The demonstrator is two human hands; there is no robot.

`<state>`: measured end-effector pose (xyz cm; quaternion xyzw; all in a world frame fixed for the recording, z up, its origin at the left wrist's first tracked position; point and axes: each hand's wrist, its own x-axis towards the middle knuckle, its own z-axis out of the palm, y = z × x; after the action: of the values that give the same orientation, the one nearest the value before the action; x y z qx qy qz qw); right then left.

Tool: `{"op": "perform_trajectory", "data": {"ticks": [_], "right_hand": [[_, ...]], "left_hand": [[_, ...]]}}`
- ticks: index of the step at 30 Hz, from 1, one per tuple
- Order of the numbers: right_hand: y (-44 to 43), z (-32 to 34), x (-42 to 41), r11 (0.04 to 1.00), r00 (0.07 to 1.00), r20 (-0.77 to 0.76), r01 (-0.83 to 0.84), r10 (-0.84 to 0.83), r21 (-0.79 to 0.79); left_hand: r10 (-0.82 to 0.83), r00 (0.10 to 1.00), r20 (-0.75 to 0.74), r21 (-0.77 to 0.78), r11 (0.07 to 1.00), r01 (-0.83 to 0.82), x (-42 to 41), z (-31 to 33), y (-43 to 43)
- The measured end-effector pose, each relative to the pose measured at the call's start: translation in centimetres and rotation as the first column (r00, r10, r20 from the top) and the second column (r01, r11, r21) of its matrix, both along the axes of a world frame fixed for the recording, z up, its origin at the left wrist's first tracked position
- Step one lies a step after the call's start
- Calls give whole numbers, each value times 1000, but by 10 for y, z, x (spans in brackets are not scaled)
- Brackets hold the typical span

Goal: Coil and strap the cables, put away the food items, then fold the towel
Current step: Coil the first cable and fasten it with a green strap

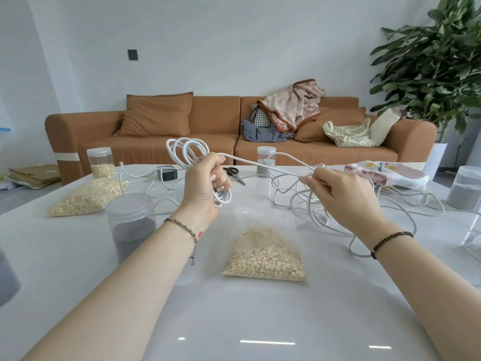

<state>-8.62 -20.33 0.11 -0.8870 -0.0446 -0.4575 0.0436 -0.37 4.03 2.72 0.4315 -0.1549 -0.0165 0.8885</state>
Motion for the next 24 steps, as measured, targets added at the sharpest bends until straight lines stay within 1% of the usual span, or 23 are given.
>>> {"op": "perform_trajectory", "data": {"ticks": [2, 4, 6, 8, 10, 12, 15, 16, 19, 21, 23, 24], "right_hand": [[-12, 0, -2, 984, 988, -63, 148, -143, 95], [-30, -2, -6, 937, 958, -146, 276, -249, 216], [-43, -3, -10, 906, 945, -185, 315, -271, 284], [-41, -1, -10, 910, 946, -218, 296, -239, 290], [-33, 1, -9, 937, 962, -216, 223, -167, 268], [-24, 5, -9, 948, 983, -169, 115, -67, 296], [-9, 7, -13, 928, 993, -60, -73, 102, 364], [-4, 7, -14, 921, 987, -9, -146, 159, 362], [10, 9, -17, 903, 943, 163, -325, 289, 282], [18, 11, -16, 895, 899, 269, -401, 344, 196], [23, 14, -16, 920, 871, 347, -389, 347, 55], [24, 15, -17, 934, 871, 354, -357, 340, -16]], "left_hand": [[9, 1000, -23, -68, 998, -11, 2, 5, 6], [-1, 1000, -23, -97, 995, -1, 6, 9, 12], [-31, 999, 10, -30, 999, 31, 3, 8, 9], [-82, 997, 15, 31, 996, 81, -4, 4, -2], [-113, 994, 5, 58, 992, 113, -7, 2, -8], [-120, 993, -8, 70, 990, 121, -5, 1, -7], [-130, 990, -54, 102, 986, 135, 0, -4, -6], [-134, 989, -65, 119, 983, 141, 0, -7, -7], [-126, 988, -93, 178, 974, 141, -2, -11, -10], [-98, 988, -116, 194, 974, 119, -1, -14, -11], [-54, 989, -140, 212, 974, 83, -1, -16, -11], [-42, 987, -152, 221, 972, 75, -1, -17, -11]]}}
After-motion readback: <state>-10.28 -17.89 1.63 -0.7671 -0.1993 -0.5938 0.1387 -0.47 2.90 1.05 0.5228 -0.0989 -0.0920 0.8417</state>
